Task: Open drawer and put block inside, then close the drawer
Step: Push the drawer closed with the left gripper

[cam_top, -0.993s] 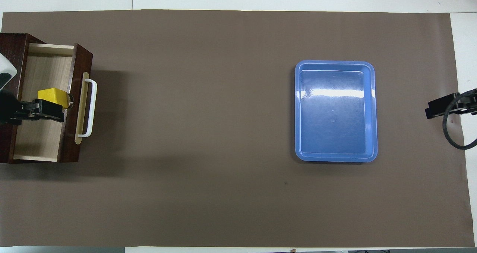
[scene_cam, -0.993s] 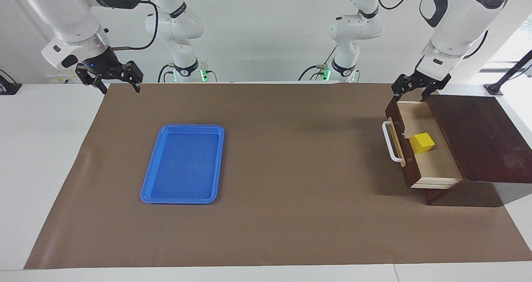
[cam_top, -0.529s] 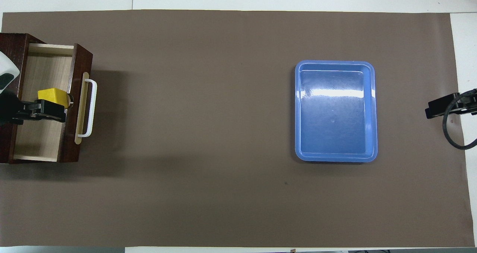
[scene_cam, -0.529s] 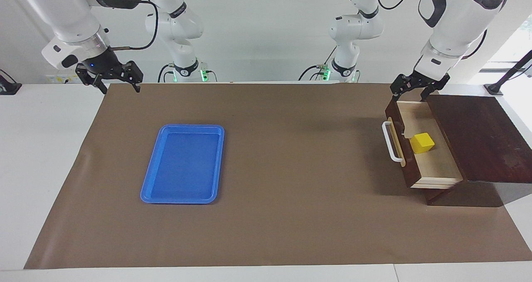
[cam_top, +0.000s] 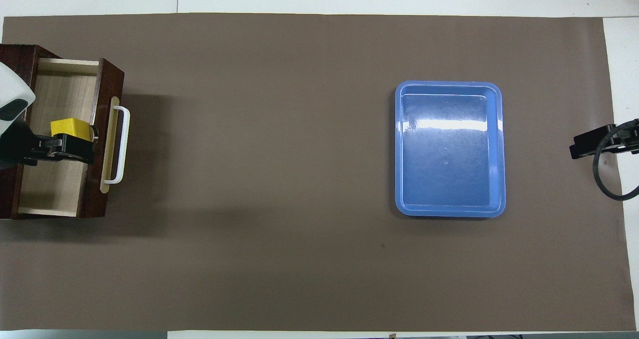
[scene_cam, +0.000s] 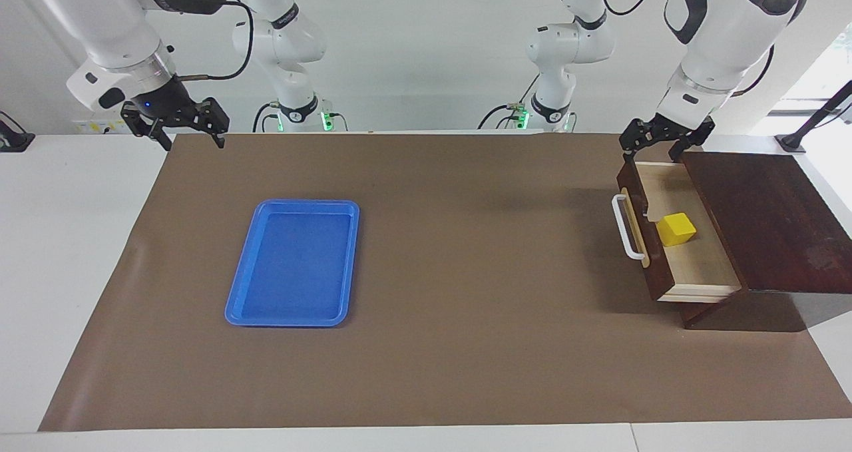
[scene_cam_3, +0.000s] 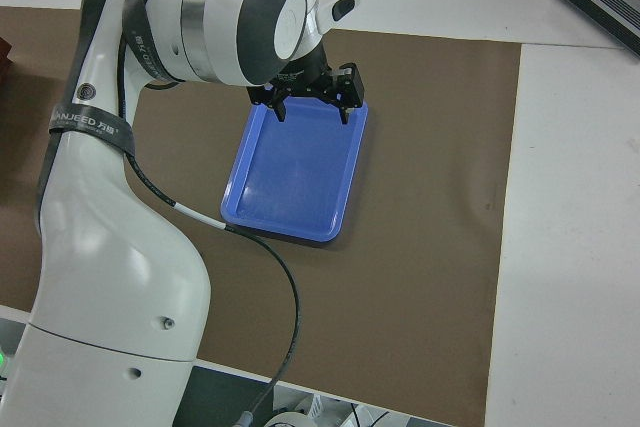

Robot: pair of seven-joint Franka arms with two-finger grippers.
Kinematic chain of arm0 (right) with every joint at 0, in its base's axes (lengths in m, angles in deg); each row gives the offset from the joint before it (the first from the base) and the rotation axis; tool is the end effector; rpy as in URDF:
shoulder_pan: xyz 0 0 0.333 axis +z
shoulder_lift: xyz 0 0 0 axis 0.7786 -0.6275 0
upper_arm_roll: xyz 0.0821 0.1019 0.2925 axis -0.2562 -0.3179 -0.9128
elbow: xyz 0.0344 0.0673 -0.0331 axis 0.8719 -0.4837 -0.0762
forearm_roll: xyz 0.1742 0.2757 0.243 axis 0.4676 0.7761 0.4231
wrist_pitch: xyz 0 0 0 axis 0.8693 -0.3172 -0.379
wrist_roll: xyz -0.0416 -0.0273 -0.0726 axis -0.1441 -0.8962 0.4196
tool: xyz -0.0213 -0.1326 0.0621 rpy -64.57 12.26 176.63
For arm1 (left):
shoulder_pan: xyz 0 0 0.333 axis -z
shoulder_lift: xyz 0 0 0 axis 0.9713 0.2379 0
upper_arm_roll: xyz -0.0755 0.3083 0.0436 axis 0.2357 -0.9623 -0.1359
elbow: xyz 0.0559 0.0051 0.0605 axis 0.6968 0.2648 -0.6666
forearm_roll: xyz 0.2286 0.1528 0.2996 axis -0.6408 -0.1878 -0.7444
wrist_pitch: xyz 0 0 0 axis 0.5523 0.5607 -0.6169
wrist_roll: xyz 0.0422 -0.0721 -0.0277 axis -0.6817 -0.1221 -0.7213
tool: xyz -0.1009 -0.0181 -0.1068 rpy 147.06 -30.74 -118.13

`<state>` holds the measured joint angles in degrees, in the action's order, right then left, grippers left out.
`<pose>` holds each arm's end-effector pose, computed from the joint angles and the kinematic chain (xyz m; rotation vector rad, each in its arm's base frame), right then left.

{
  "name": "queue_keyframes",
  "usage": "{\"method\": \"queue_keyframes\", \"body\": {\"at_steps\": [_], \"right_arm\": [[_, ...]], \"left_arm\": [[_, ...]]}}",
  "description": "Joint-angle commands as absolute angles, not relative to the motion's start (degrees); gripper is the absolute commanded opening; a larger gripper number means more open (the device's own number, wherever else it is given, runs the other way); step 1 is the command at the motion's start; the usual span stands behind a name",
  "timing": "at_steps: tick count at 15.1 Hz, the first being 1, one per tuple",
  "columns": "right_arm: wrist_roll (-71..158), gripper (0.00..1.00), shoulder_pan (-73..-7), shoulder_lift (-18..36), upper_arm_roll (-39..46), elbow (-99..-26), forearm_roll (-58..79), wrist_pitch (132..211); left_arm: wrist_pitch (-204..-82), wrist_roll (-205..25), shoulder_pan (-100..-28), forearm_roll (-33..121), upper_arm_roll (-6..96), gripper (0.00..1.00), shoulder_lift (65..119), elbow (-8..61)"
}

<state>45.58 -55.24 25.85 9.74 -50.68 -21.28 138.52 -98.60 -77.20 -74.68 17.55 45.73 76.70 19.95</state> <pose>0.5428 -0.0328 0.5817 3.1200 0.0832 -0.1593 0.5353 -0.0438 0.5411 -3.1027 0.0687 0.0773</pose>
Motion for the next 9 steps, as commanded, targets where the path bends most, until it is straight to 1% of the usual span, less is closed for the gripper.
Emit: {"method": "queue_keyframes", "body": {"at_steps": [1, 4, 6, 9], "right_arm": [[44.1, 1.00, -55.9, 25.9, 9.3, -50.4, -21.3, 139.0], [44.1, 1.00, -55.9, 25.9, 9.2, -50.4, -21.4, 138.9], [44.1, 1.00, -55.9, 25.9, 9.3, -50.4, -21.4, 139.0], [44.1, 1.00, -55.9, 25.9, 9.3, -50.4, -21.4, 139.0]], "left_arm": [[-105.0, -77.2, -72.0, 18.6, 45.0, 1.00, 77.4, 24.1], [-110.8, -77.4, -70.2, 18.6, 45.0, 1.00, 79.1, 28.2], [-111.7, -77.5, -69.9, 18.6, 44.9, 1.00, 80.7, 28.4], [-115.4, -77.5, -69.9, 18.6, 44.9, 1.00, 81.6, 30.3]]}}
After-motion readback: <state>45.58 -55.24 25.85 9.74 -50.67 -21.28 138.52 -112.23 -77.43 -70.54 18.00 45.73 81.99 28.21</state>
